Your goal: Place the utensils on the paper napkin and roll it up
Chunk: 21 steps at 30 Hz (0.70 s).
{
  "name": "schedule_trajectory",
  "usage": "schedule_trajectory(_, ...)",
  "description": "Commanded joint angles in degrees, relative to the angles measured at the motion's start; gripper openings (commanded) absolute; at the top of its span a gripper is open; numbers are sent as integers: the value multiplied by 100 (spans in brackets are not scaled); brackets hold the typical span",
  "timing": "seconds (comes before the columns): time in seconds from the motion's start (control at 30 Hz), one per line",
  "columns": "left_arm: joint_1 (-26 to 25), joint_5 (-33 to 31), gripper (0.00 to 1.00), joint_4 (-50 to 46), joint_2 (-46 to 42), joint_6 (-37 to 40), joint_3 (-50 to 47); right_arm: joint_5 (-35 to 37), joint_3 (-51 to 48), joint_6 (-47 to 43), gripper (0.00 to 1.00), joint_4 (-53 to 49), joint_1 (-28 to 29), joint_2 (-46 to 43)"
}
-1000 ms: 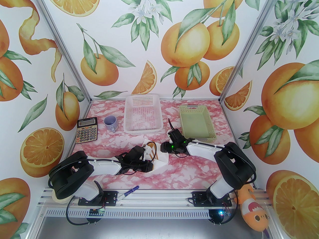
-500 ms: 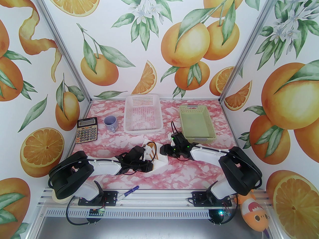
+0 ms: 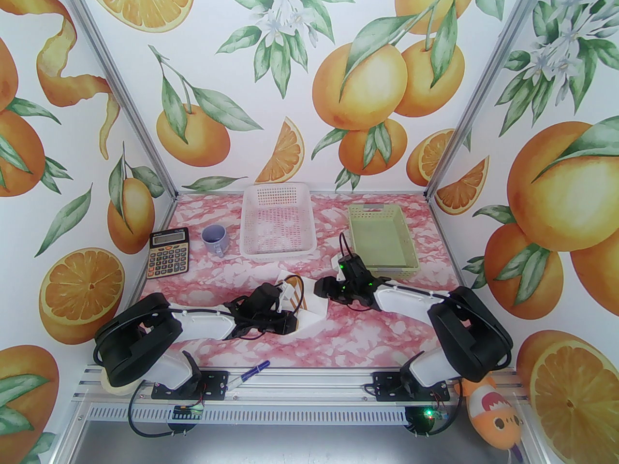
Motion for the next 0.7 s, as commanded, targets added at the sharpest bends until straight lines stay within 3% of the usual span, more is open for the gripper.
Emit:
schedule_trajectory(0.0,-15,-86,0,-144,-23,5,-25,-220,-11,-110,56,283,-78,-207)
schedule_trajectory(0.33,-15,-114,0,-180,-25,14,-25,40,120,-394,43,-262,-138,-270)
schedule_trajectory(0.6,-8,-116,0,-180,-28,14,-16,424,293,-770,23,-762,-140,-263)
schedule_trajectory(0.67,-15,-117,0,-180,-32,13,-16,326,297,-771,13,-692,-140,-251)
